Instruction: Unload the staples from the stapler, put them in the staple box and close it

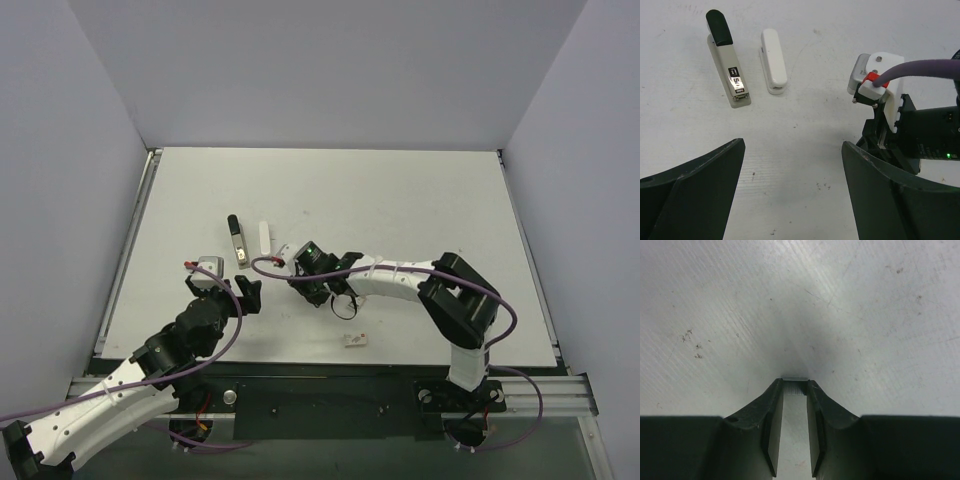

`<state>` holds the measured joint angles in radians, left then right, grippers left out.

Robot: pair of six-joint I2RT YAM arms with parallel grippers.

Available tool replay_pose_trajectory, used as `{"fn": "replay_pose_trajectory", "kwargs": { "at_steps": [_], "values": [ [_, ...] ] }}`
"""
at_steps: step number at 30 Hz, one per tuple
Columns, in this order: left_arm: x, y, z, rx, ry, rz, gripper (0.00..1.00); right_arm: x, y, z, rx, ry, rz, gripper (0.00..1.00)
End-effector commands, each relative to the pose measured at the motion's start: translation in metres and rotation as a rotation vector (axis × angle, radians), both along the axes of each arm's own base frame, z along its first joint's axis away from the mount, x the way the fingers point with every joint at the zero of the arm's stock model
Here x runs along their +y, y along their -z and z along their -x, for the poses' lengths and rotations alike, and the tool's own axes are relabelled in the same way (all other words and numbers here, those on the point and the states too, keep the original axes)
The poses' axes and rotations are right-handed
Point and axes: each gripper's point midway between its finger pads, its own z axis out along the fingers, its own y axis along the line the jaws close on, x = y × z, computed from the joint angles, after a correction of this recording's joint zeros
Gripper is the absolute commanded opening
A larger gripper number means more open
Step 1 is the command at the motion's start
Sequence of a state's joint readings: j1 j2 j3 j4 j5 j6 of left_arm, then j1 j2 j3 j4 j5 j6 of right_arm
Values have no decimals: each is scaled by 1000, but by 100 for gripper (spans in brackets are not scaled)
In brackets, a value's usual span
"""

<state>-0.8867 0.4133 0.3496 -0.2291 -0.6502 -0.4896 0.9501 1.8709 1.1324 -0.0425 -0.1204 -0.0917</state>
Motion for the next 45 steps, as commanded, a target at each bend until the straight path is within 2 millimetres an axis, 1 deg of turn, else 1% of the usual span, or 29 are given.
{"fn": "replay_pose_trajectory", "kwargs": {
  "at_steps": [1, 2, 3, 4, 5, 6, 7, 8, 9, 10, 13, 14, 15, 17, 18, 19, 20, 22, 26, 30, 36, 45],
  "values": [
    [2, -4, -2, -16, -16, 11, 89, -9, -41, -9, -77, 156, -75, 16],
    [2, -4, -2, -17, -17, 11, 89, -11, -50, -9, -89, 174, -94, 17],
    [2, -5, -2, -18, -16, 12, 89, -18, -53, -12, -106, 229, -92, 17],
    [2, -4, -2, -17, -16, 11, 89, -20, -62, -12, -116, 248, -111, 17],
    [2, -5, -2, -18, -14, 12, 89, -27, -62, -13, -123, 291, -107, 17],
    [1, -5, -2, -17, -13, 13, 89, -30, -69, -11, -131, 316, -119, 17],
    [2, -5, -2, -17, -14, 11, 89, -37, -68, -11, -135, 364, -117, 17],
    [1, -5, -2, -17, -13, 11, 89, -43, -71, -9, -134, 398, -127, 17],
    [1, -5, -2, -17, -11, 13, 89, -49, -75, -11, -153, 434, -130, 17],
    [1, -5, -2, -17, -11, 13, 89, -56, -74, -7, -152, 464, -132, 17],
    [1, -4, -1, -15, -11, 15, 89, -74, -80, -8, -189, 561, -149, 18],
    [2, -5, -2, -17, -12, 16, 89, -80, -77, -7, -190, 601, -151, 18],
    [1, -5, -1, -17, -9, 16, 89, -86, -79, -9, -213, 635, -155, 18],
    [1, -4, -1, -16, -6, 18, 89, -98, -77, -9, -229, 711, -165, 18],
    [1, -4, -1, -16, -6, 18, 89, -106, -72, -9, -240, 760, -160, 19],
    [1, -5, -1, -16, -5, 20, 89, -109, -73, -9, -245, 790, -173, 20],
    [0, -5, -1, -16, -2, 20, 89, -116, -69, -8, -249, 833, -173, 20],
    [0, -6, -1, -18, 0, 23, 89, -122, -64, -6, -251, 880, -178, 20],
    [-1, -5, 0, -17, 4, 23, 89, -130, -58, -5, -254, 956, -190, 20],
    [-2, -7, 1, -19, 11, 29, 89, -134, -56, -4, -250, 1007, -199, 20],
    [-1, -8, 1, -23, 13, 34, 89, -130, -50, -1, -227, 1014, -193, 19],
    [-1, -9, 2, -25, 16, 40, 89, -132, -38, 5, -219, 1043, -184, 19]
  ]
}}
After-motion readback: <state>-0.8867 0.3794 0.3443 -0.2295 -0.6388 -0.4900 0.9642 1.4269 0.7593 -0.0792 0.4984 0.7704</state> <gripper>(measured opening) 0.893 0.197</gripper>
